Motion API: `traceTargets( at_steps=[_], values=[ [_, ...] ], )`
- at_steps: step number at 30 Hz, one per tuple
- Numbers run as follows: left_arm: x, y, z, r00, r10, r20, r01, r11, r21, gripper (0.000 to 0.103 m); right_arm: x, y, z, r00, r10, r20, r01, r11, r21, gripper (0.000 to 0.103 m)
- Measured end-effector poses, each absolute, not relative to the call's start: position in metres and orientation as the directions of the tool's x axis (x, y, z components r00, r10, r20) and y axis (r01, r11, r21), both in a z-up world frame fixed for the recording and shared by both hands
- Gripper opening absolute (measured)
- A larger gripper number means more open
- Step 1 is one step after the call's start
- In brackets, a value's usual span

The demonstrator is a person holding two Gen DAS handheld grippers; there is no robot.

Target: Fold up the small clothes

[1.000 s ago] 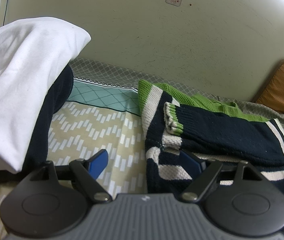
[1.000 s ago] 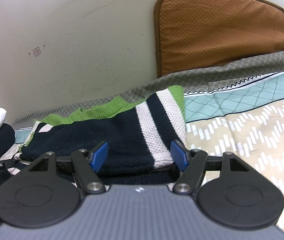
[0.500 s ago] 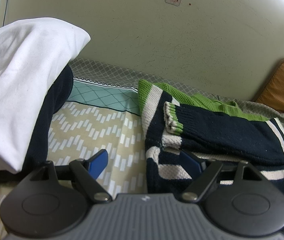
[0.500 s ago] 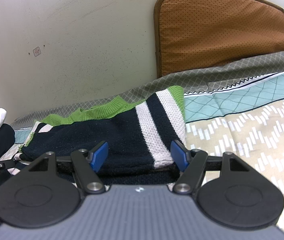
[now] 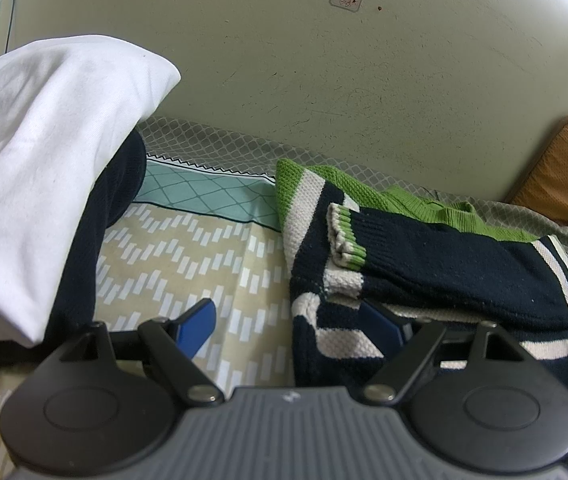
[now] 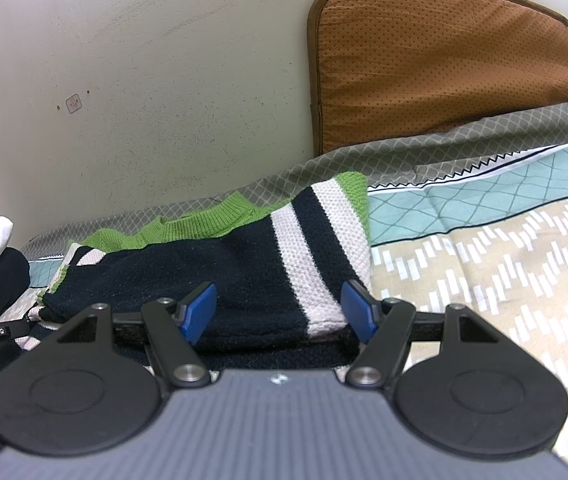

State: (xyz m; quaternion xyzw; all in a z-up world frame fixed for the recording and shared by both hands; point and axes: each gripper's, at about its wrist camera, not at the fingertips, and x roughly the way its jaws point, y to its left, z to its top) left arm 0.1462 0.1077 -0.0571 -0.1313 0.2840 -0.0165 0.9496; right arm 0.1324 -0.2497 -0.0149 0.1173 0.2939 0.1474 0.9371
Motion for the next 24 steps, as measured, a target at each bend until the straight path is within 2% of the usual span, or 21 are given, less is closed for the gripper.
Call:
traceTargets(
  at_steps=[5,9,10,14,16,20,24],
  values=[
    [0.146,0.107,-0.057,0.838,-0.106,-0.535,-0.043,0.965,-0.258,0.081,0.132,-0.250,-0.014,0.785,0.345,-0.515,-0.208,0.929,0.305,0.071],
    [0.147,0.107,-0.057,0.838,-0.105,-0.535,-0.042,0.966,-0.256,0.081,0.116,-0.255,-0.007,0.819,0.402,-0.409,-0.282,0.904,0.322,0.071],
    [0.146,0.107,-0.057,0.838,-0.105,-0.535,-0.042,0.966,-0.256,0.081,0.116,-0.255,-0.007,0.818,0.401,-0.413,-0.284,0.905,0.317,0.071],
    [0.146,0.108,-0.057,0.838,-0.105,-0.535,-0.040,0.966,-0.254,0.081,0.134,-0.249,-0.014,0.775,0.343,-0.531,-0.210,0.932,0.296,0.071],
    [0.145,0.108,-0.057,0.839,-0.106,-0.534,-0.040,0.966,-0.256,0.081,0.133,-0.251,-0.013,0.781,0.346,-0.520,-0.212,0.930,0.301,0.071],
    [0.140,0.112,-0.054,0.855,-0.129,-0.502,-0.025,0.957,-0.288,0.082,0.121,-0.262,-0.009,0.826,0.359,-0.434,-0.217,0.914,0.344,0.071],
    [0.135,0.111,-0.051,0.867,-0.160,-0.472,0.010,0.952,-0.304,0.082,0.143,-0.282,-0.009,0.818,0.339,-0.464,-0.119,0.890,0.440,0.071]
  ],
)
